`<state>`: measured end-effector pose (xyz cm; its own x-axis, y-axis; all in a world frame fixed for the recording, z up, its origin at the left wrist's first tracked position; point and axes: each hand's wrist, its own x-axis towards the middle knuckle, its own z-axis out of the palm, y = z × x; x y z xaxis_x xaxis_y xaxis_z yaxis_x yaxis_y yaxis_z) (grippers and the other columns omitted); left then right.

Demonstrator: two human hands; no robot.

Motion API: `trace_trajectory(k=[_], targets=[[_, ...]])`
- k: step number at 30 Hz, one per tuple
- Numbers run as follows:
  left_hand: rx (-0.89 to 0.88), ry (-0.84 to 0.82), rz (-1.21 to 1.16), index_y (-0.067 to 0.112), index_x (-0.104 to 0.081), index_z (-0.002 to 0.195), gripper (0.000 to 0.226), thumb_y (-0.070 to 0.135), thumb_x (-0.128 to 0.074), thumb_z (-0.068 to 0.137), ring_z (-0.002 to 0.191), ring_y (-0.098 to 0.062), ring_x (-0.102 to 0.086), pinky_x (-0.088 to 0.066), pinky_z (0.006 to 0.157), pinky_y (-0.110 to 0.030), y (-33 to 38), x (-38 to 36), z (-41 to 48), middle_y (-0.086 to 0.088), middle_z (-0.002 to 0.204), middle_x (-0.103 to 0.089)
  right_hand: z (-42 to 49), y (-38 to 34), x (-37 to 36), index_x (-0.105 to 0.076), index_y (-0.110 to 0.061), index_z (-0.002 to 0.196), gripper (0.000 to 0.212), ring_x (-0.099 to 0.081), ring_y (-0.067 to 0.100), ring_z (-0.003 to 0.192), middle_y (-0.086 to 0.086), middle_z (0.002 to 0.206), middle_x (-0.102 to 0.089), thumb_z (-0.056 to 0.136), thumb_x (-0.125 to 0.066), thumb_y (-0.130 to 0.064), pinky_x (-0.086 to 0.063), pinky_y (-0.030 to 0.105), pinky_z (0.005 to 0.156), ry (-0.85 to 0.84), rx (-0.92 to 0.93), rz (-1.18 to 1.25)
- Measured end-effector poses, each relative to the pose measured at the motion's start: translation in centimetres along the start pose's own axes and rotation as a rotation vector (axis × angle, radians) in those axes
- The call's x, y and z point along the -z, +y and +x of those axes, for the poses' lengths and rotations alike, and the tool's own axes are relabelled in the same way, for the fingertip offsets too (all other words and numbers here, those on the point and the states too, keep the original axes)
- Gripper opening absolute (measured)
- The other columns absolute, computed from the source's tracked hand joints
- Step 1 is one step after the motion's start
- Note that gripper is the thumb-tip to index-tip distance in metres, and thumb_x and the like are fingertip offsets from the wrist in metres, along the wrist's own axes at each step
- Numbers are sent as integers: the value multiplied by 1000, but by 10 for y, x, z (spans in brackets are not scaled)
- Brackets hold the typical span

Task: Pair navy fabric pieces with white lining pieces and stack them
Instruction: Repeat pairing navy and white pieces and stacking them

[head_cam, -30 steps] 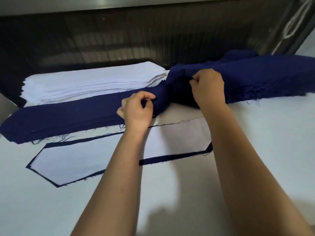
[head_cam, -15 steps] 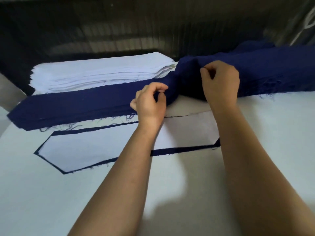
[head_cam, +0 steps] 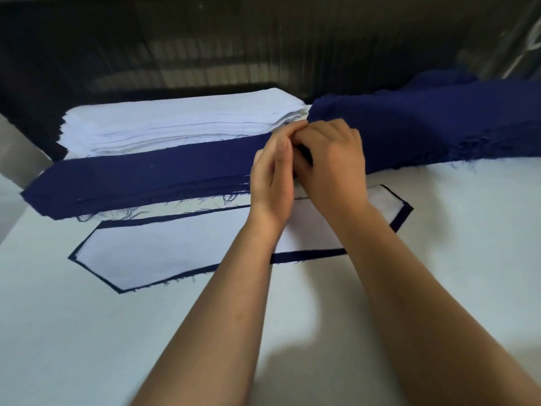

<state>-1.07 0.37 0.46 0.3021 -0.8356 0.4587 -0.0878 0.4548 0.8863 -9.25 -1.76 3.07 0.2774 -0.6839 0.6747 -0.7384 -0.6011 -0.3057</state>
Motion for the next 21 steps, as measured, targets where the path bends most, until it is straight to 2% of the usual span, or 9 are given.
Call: trace_trajectory(k=[2, 4, 7, 11, 16, 18, 21], targets=[[91, 49, -30, 22, -67, 100, 29, 34, -40, 96, 99, -8, -63, -50, 87, -26, -1, 2, 3, 12, 96, -69, -3, 2, -1, -70, -8, 97, 17, -57, 33, 90, 8, 95, -69, 87, -58, -15, -35, 38, 76, -7, -22, 27], [155, 106, -34, 17, -69, 91, 27, 20, -43, 98, 83, -5, -64, -52, 77, -23, -1, 5, 6, 11, 83, -70, -6, 3, -2, -69, -11, 103, 23, -57, 31, 94, 7, 101, -68, 82, -59, -9, -35, 37, 78, -16, -38, 36], [286, 206, -120, 9, -71, 97, 16, 8, -55, 96, 88, -13, -68, -55, 81, -27, 7, 4, 9, 0, 90, -72, -10, 5, -3, -65, -10, 112, 40, -53, 31, 104, 8, 112, -64, 73, -57, -2, -32, 36, 85, -35, -56, 22], [444, 405, -337, 17, -68, 80, 13, 8, -65, 89, 70, -8, -62, -52, 66, -20, 19, 15, 17, 4, 76, -66, -11, 17, 2, -57, -16, 124, 58, -43, 28, 118, 3, 127, -56, 68, -57, -1, -21, 35, 93, -68, -132, -71], [485, 506, -348, 11, -63, 88, 14, -3, -60, 89, 57, -6, -63, -50, 57, -19, 26, 44, 15, -4, 79, -64, -8, 33, 6, -53, -21, 129, 57, -37, 24, 123, -2, 132, -51, 76, -53, -1, -13, 30, 93, -55, -240, -127], [472, 521, -313, 10, -60, 91, 16, -5, -58, 90, 59, -7, -63, -49, 55, -18, 29, 59, 11, -7, 83, -62, -8, 38, 6, -52, -22, 130, 58, -34, 24, 124, -1, 134, -48, 76, -54, -1, -13, 31, 94, -72, -292, -145], [441, 522, -211, 13, -62, 94, 21, -7, -57, 90, 71, -12, -64, -51, 63, -19, 32, 88, 3, -10, 91, -62, -7, 47, 9, -53, -20, 129, 56, -28, 28, 126, 1, 137, -43, 77, -54, 1, -13, 35, 98, -96, -363, -180]])
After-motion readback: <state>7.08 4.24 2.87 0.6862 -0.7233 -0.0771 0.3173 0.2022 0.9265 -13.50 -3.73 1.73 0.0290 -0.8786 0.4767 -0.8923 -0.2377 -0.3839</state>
